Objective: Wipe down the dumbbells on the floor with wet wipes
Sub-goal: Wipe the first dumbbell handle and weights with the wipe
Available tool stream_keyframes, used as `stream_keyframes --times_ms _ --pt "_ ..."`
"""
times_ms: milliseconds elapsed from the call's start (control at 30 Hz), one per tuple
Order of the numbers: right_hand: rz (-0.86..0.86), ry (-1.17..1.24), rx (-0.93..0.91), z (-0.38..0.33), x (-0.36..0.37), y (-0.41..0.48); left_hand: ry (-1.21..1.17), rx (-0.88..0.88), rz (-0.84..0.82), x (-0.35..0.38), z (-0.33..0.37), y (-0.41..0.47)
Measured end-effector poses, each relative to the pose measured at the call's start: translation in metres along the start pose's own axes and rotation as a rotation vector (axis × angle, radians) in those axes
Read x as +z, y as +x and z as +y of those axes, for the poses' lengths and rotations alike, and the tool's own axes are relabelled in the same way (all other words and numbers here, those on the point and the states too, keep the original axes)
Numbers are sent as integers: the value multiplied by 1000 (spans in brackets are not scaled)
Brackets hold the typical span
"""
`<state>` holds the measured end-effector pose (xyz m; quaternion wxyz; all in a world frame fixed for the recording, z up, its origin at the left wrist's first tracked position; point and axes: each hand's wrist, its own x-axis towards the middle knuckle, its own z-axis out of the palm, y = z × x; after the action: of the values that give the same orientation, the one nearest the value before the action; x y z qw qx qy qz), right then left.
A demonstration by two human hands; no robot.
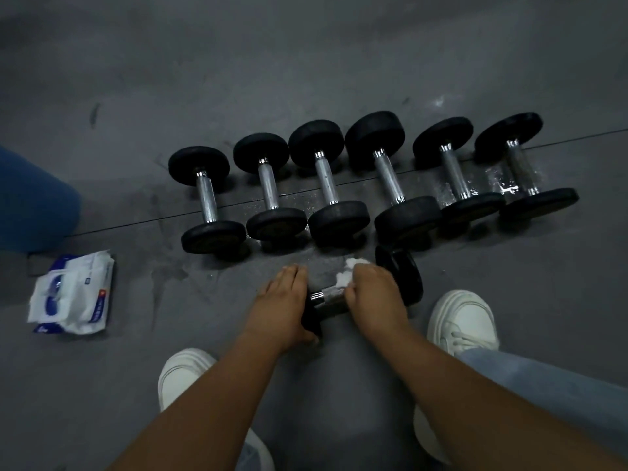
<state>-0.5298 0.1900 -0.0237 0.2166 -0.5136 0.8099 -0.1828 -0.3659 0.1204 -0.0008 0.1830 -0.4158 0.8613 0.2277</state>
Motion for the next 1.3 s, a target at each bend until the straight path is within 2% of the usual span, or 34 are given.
stream_keyframes --times_ms 133,233,300,333,400,433,533,567,667,700,800,833,933,967,1067,1200,1300 --pt "-204 31 -210 -24 3 -10 -18 8 0 0 -2 4" --pt "-68 13 -74 -15 -2 3 -20 5 0 1 -3 5" --pt "-56 -198 -51 -11 1 4 -13 6 7 1 -3 5" --pt "-117 -284 -132 -15 4 1 -11 8 9 2 -3 6" --pt "-236 -308 -347 -24 10 -5 -26 4 4 2 -4 5" --pt "-231 -290 -338 -25 7 -2 -29 3 4 2 -4 5" --pt "-67 -181 -34 -8 3 9 -24 4 10 2 -4 4" --pt "-62 -185 -10 -7 3 7 -30 6 5 2 -4 5" --pt "-179 -136 -275 -10 8 -2 -32 19 12 1 -5 6" --pt "-213 -132 -293 -7 8 1 -29 19 9 0 -5 6" --pt "-128 -167 -70 5 4 8 -29 12 2 0 -6 8" --pt "-130 -198 -81 2 5 7 -28 17 4 0 -6 8" --pt "-347 -144 -329 -12 12 2 -34 29 10 0 -7 8" --pt "-352 -140 -317 -8 11 5 -38 28 6 0 -7 8" --pt "-212 -253 -89 6 5 11 -38 27 1 0 -7 9" --pt "-330 -238 -347 -17 17 0 -45 38 11 0 -8 9" --pt "-339 -338 -277 2 5 6 -47 29 -5 0 -8 9"
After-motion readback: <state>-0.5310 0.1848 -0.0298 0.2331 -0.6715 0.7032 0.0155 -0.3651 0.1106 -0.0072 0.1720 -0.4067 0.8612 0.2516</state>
